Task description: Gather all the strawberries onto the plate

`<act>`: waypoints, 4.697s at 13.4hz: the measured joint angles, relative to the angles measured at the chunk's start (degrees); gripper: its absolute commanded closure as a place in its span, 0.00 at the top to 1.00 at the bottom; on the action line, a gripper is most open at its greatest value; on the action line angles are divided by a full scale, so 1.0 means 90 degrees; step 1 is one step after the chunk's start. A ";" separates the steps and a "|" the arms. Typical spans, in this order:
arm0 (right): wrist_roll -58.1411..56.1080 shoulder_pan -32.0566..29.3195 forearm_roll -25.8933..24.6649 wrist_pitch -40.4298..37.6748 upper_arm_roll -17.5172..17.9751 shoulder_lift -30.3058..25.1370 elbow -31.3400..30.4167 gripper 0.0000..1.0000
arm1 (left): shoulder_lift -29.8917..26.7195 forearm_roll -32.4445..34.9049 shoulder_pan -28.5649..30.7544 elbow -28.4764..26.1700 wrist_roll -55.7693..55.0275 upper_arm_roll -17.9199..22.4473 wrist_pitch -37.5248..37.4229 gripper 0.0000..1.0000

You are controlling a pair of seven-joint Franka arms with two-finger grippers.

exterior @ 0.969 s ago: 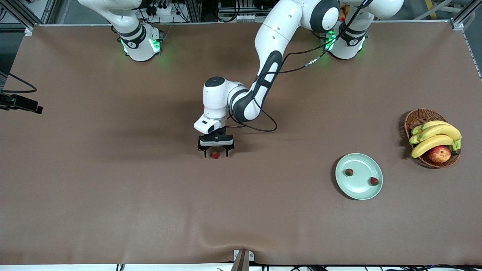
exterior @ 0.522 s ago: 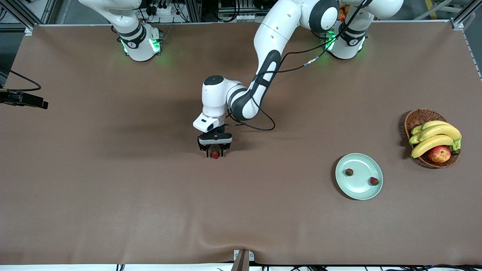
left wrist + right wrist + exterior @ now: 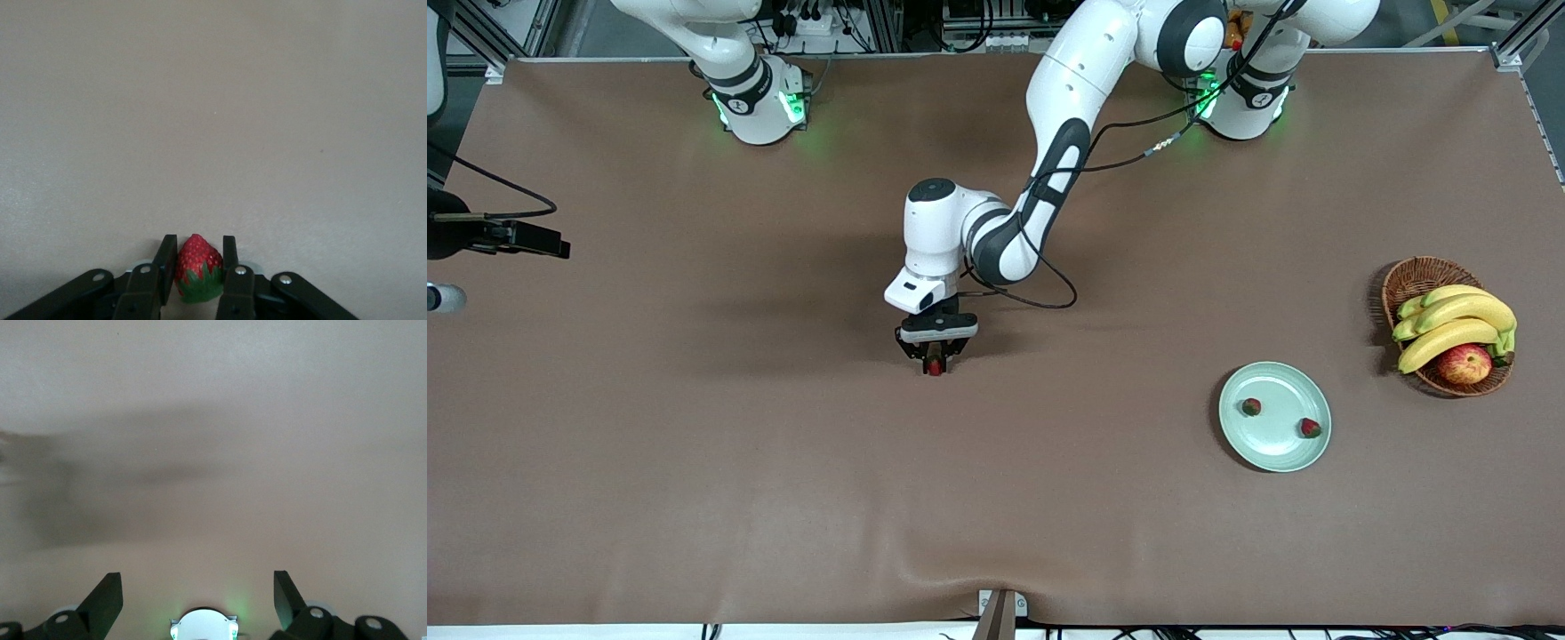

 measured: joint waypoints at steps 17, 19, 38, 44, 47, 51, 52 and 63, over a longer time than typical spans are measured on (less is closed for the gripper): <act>0.0081 0.0381 0.0016 0.0480 -0.0344 -0.0848 -0.0250 1.00 | -0.2822 -0.1534 0.3303 -0.2362 -0.0197 0.0180 -0.3120 0.00; 0.0081 0.0383 0.0020 0.0540 -0.0342 -0.0891 -0.0457 1.00 | -0.3320 -0.1534 0.3522 -0.3272 0.0018 0.0180 -0.2579 0.00; 0.0101 0.0153 0.0020 0.0901 -0.0392 -0.1011 -0.0817 1.00 | -0.3272 -0.1534 0.4548 -0.4318 0.0854 0.0058 -0.0679 1.00; 0.0101 0.0223 0.0021 0.0965 -0.0353 -0.1011 -0.0815 1.00 | -0.4812 -0.1530 0.4889 -0.4360 0.2578 0.0153 -0.1677 1.00; 0.0102 0.0225 0.0021 0.0967 -0.0372 -0.0991 -0.0821 1.00 | -0.5793 -0.1244 0.4929 -0.4361 0.3330 0.0159 -0.2520 1.00; 0.0229 0.0231 0.0032 0.0966 -0.0390 -0.0961 -0.0832 1.00 | -0.6996 -0.0698 0.4974 -0.4369 0.4300 0.0008 -0.3728 1.00; 0.0289 0.0237 0.0034 0.0959 -0.0389 -0.0960 -0.0833 1.00 | -0.7277 -0.0578 0.5020 -0.4370 0.4573 -0.0133 -0.4114 1.00; 0.0505 0.0365 0.0047 0.0494 -0.0385 -0.0980 -0.0650 1.00 | -0.7740 -0.0511 0.6741 -0.3144 0.8675 -0.2147 -0.6683 1.00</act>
